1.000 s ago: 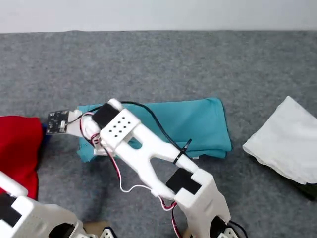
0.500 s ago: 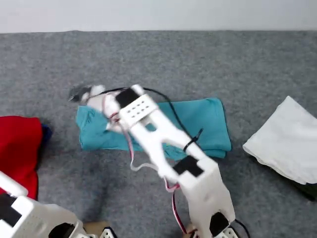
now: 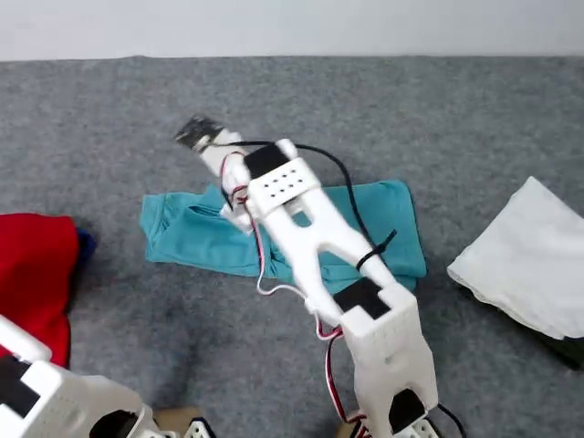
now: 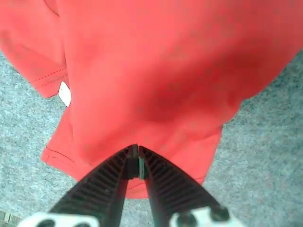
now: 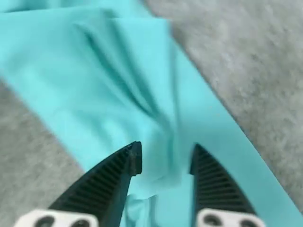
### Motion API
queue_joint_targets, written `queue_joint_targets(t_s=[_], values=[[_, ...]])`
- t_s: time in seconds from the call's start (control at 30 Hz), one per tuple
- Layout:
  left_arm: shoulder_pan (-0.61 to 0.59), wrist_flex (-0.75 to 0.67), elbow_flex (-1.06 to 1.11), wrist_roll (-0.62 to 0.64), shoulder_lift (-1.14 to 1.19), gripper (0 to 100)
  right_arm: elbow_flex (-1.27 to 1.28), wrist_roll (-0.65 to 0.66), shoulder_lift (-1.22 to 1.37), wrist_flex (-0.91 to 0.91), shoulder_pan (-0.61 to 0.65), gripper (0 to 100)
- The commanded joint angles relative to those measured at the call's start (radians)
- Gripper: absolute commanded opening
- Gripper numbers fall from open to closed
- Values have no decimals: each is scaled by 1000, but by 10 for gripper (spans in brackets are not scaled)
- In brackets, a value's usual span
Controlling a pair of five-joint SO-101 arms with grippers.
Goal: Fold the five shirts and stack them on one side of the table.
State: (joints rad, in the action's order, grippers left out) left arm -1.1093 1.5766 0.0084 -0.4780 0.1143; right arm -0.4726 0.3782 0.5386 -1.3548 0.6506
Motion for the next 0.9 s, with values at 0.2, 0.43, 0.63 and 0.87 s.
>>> queue_joint_targets(t_s=[0.2, 0.43, 0.63, 0.87], values=[[2, -15, -4, -3, -15, 5, -11, 110, -24, 12, 81, 18], [2, -11, -2, -3, -15, 5, -11, 124, 140, 312, -58, 18], [2, -11, -2, -3, -15, 5, -11, 123, 179, 429, -131, 18], [2, -14, -2, -3, -14, 5, -11, 120, 25, 266, -39, 16]])
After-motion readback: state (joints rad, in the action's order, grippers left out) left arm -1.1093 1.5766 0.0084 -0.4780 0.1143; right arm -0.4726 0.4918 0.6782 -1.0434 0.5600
